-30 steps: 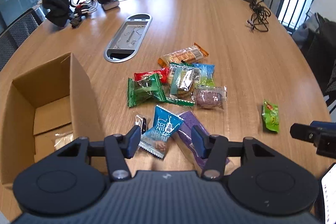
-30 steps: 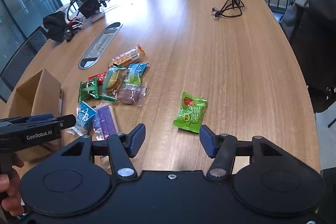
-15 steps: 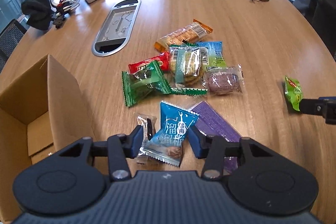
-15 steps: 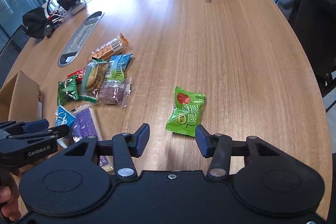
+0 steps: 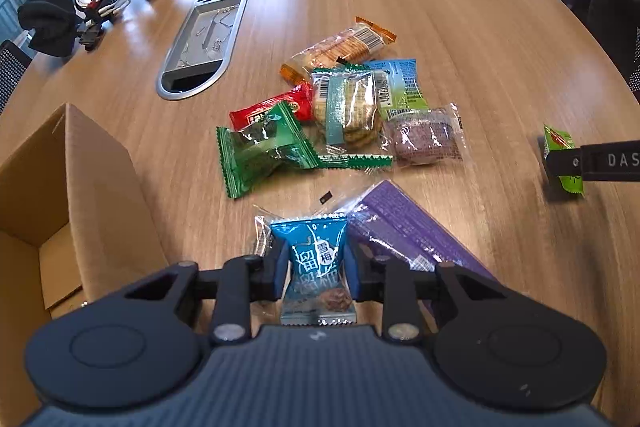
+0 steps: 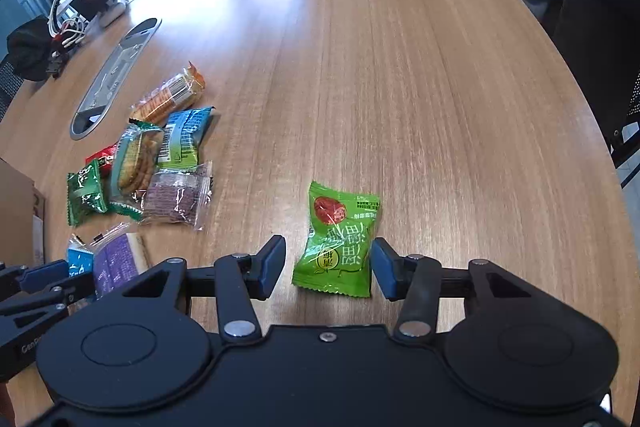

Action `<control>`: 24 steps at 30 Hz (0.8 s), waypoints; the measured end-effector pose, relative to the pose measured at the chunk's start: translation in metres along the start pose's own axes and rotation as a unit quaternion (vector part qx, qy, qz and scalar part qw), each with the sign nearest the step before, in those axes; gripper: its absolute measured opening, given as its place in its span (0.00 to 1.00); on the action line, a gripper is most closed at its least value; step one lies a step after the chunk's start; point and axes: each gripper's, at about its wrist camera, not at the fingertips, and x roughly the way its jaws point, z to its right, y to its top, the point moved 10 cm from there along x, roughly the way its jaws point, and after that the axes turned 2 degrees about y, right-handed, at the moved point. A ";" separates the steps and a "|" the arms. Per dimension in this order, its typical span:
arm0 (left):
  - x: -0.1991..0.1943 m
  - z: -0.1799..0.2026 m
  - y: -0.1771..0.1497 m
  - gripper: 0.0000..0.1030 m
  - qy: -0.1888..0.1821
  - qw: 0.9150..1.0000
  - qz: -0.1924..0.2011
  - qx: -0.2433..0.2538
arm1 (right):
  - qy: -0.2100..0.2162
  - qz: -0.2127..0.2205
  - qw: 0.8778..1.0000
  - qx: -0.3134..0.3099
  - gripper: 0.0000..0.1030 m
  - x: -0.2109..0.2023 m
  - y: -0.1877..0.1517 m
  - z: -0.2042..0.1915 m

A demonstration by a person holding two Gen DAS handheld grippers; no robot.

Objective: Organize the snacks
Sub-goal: 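Close left gripper on the blue snack packet while right gripper grasps the green candy packet, then carry the blue packet in left gripper and green packet in right gripper toward the box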

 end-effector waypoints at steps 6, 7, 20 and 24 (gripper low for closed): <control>-0.005 -0.003 0.000 0.21 -0.008 1.000 0.003 -0.021 | -0.006 -0.010 1.000 -0.013 0.34 0.011 -0.003 0.000; -0.005 -0.004 0.000 0.21 -0.008 1.000 0.002 -0.026 | -0.005 -0.009 1.000 -0.018 0.32 0.010 -0.003 0.000; -0.026 -0.012 0.000 0.00 -0.010 0.997 0.026 -0.073 | 0.017 0.004 0.999 -0.047 0.26 -0.016 -0.009 -0.011; -0.036 -0.010 0.003 0.00 -0.005 0.996 0.038 -0.077 | 0.033 0.016 0.998 -0.058 0.26 -0.029 -0.007 -0.018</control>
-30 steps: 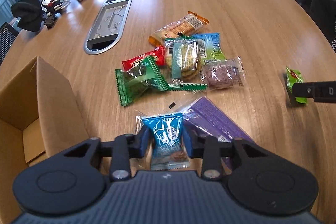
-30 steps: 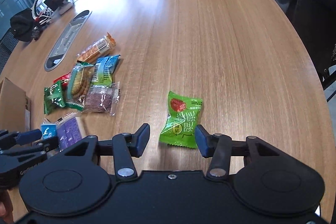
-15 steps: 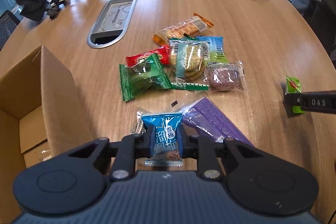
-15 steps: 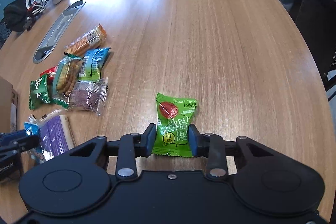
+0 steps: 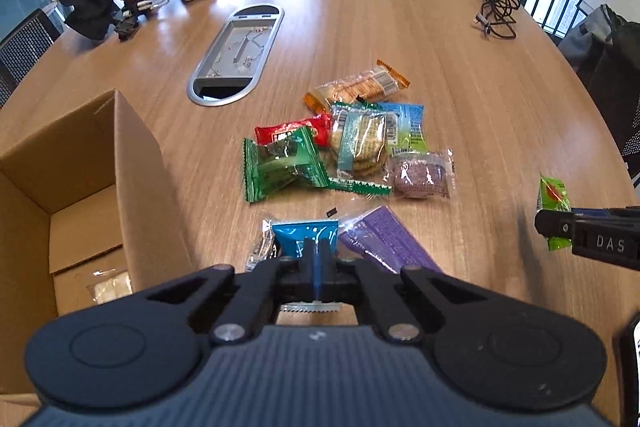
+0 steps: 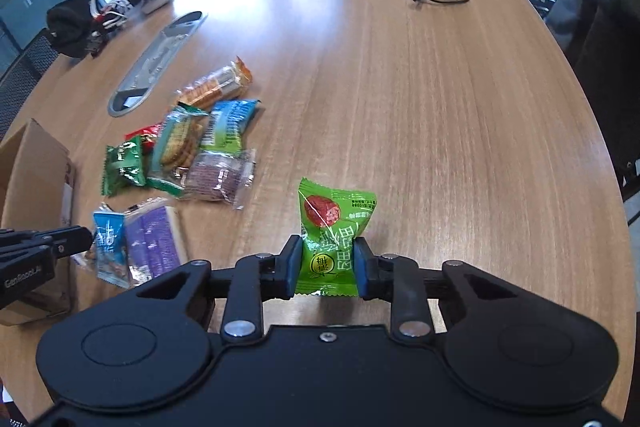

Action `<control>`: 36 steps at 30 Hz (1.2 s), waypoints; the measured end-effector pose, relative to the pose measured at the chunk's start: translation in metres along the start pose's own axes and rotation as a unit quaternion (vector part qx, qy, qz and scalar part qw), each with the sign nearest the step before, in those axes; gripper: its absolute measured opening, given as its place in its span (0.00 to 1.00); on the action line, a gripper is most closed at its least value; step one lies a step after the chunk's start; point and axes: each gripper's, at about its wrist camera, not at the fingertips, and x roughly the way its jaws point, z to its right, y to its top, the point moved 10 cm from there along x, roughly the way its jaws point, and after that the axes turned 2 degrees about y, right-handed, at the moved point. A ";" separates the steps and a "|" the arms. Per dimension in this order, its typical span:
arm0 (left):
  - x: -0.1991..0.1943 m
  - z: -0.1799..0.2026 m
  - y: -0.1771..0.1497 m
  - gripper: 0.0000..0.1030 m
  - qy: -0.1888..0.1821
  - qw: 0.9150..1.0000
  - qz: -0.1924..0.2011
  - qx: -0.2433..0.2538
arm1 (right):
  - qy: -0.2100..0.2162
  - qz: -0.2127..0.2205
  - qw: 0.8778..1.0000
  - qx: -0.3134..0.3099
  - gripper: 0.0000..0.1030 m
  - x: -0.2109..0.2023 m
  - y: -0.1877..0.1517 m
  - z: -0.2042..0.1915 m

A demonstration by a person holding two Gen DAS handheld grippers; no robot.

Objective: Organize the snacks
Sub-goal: 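Carry the blue packet in left gripper and green packet in right gripper toward the box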

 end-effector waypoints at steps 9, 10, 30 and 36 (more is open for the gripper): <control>0.005 -0.005 -0.003 0.35 0.017 1.000 0.000 -0.012 | 0.013 0.004 1.000 -0.012 0.26 -0.012 -0.004 -0.006; 0.006 -0.005 -0.002 0.55 0.018 1.000 0.003 -0.008 | 0.013 0.004 1.000 -0.013 0.26 -0.013 -0.005 -0.006; 0.048 -0.008 -0.018 0.34 0.004 0.998 -0.048 -0.030 | 0.018 0.012 1.000 -0.010 0.26 -0.021 -0.021 -0.023; 0.047 -0.010 -0.017 0.29 0.002 0.998 -0.045 -0.043 | 0.016 0.009 1.000 -0.011 0.26 -0.020 -0.021 -0.023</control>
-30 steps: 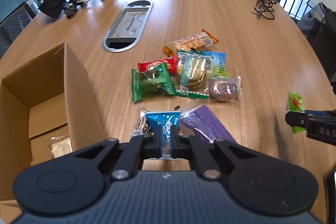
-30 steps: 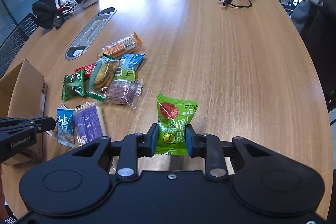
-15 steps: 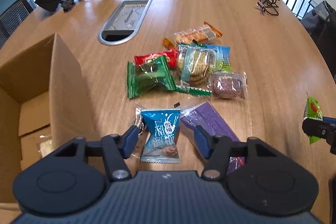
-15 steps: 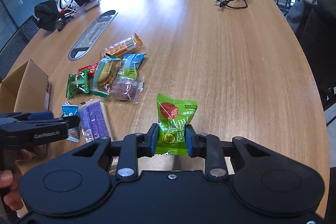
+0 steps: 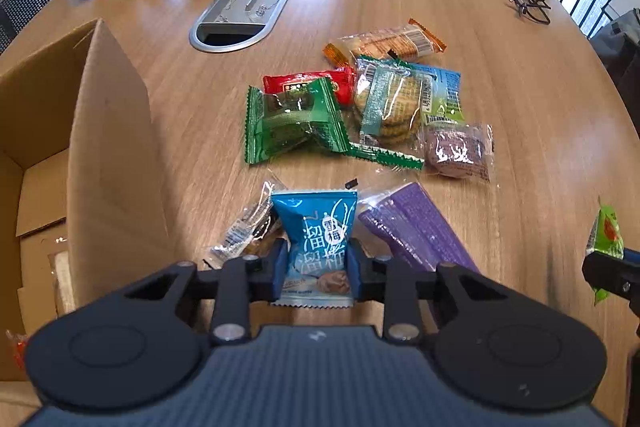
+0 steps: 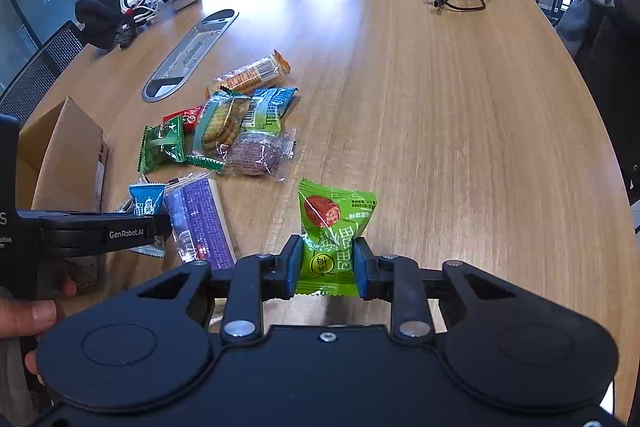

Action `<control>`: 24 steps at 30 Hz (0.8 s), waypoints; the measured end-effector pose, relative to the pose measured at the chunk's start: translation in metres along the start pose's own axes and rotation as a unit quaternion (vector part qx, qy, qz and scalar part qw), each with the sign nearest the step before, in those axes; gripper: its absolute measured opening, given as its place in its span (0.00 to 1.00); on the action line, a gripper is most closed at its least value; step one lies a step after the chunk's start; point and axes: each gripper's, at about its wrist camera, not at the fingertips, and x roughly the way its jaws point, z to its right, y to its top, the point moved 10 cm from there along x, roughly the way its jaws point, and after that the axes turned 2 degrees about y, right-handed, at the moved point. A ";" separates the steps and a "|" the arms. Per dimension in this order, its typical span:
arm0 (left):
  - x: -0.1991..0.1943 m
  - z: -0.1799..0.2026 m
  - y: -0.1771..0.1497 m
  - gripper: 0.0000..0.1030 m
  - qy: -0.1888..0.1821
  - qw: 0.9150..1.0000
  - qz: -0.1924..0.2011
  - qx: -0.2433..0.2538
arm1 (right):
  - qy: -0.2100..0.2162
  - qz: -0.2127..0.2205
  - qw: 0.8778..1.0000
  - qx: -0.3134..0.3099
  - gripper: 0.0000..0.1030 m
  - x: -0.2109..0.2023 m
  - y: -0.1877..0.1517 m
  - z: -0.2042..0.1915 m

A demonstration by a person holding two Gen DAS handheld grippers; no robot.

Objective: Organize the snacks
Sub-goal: 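Carry the blue packet in left gripper and green packet in right gripper toward the box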

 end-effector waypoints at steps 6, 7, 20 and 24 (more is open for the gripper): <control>-0.018 -0.004 0.005 0.29 -0.001 1.000 0.017 -0.010 | 0.011 0.003 1.000 -0.012 0.26 -0.001 0.004 -0.009; -0.021 -0.004 0.006 0.29 -0.002 1.000 0.021 -0.011 | 0.013 0.004 1.000 -0.014 0.26 -0.002 0.006 -0.011; -0.074 -0.017 0.019 0.29 -0.002 0.997 0.074 -0.039 | 0.043 0.029 0.997 -0.056 0.26 -0.016 0.030 -0.042; -0.088 -0.026 0.020 0.29 0.004 0.995 0.086 -0.051 | 0.056 0.037 0.995 -0.073 0.26 -0.021 0.037 -0.055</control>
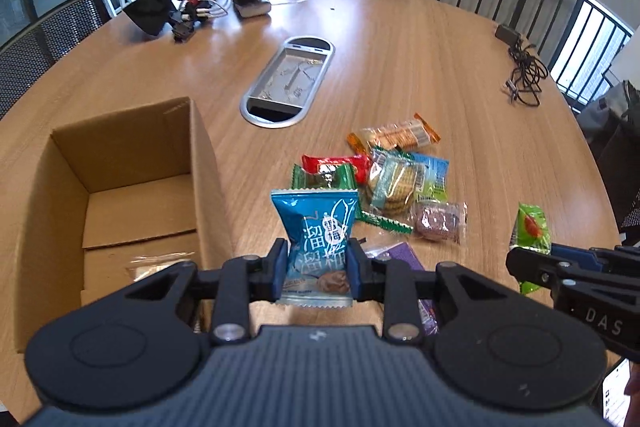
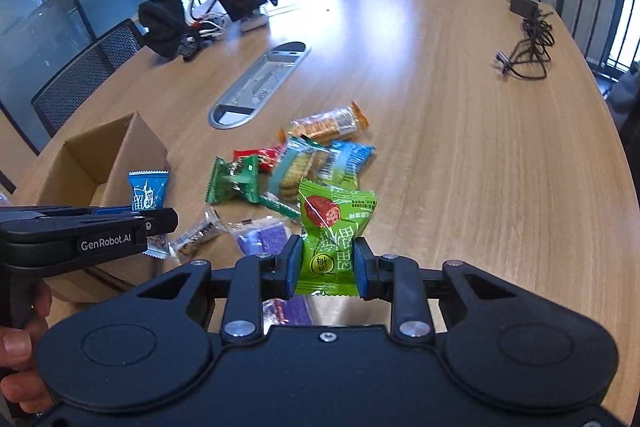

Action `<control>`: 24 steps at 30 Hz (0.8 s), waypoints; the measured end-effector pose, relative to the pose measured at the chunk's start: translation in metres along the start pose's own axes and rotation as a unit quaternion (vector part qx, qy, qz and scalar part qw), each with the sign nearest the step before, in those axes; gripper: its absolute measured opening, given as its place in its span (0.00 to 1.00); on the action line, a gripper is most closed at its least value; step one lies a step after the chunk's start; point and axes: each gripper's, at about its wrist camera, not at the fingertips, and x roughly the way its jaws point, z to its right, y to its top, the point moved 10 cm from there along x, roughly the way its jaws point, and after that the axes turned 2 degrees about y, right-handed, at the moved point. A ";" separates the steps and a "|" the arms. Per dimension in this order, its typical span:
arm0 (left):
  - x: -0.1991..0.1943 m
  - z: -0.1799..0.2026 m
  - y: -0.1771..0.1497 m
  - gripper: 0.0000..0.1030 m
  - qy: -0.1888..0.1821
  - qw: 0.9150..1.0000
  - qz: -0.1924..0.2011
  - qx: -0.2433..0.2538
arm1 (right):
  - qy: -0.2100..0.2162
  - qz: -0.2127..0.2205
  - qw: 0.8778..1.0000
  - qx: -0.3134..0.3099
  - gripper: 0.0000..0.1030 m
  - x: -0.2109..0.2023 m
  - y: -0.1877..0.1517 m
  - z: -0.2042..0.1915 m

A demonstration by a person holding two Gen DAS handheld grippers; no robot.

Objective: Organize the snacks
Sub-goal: 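Carry the blue packet in left gripper and green packet in right gripper toward the box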

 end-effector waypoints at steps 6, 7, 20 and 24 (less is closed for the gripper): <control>-0.020 -0.018 0.006 0.29 0.010 1.000 0.019 -0.023 | 0.021 0.007 1.000 -0.016 0.26 -0.004 0.009 -0.018; -0.023 -0.021 0.007 0.29 0.011 0.999 0.023 -0.026 | 0.025 0.009 0.999 -0.018 0.26 -0.004 0.011 -0.021; -0.054 -0.072 0.004 0.29 0.048 0.995 0.046 -0.073 | 0.071 0.020 0.996 -0.055 0.26 -0.007 0.021 -0.074; -0.060 -0.090 0.000 0.29 0.060 0.993 0.051 -0.087 | 0.083 0.020 0.994 -0.063 0.26 -0.005 0.022 -0.089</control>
